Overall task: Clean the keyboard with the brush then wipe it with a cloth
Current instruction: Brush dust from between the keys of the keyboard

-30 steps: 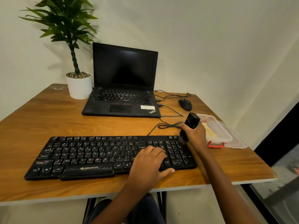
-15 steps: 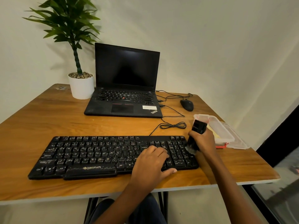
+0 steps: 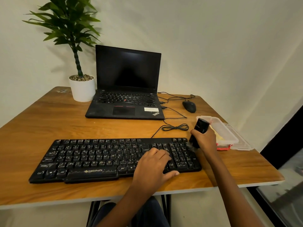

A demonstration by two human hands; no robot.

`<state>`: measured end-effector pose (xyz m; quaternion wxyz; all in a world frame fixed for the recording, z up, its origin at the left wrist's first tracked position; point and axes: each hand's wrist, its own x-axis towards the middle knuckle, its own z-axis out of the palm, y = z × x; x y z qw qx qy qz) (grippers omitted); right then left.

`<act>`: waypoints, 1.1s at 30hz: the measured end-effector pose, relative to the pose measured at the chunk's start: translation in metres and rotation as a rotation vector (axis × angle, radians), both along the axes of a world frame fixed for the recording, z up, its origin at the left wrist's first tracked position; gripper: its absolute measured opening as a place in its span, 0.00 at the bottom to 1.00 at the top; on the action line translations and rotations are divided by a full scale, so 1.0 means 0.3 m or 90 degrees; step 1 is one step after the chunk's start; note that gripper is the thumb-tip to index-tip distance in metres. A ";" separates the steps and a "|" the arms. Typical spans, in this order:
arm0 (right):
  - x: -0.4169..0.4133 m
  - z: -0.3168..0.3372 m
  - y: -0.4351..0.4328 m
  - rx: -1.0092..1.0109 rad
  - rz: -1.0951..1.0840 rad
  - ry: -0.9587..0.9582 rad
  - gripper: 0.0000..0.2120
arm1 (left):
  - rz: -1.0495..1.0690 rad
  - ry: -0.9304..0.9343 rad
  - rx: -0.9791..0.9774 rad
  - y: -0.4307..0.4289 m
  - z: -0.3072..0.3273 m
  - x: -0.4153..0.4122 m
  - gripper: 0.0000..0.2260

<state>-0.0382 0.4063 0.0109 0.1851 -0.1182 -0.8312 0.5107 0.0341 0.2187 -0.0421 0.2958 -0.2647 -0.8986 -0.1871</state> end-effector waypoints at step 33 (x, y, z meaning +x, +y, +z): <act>-0.049 0.020 -0.029 0.072 0.051 0.014 0.14 | -0.008 -0.016 0.007 -0.001 0.001 0.005 0.22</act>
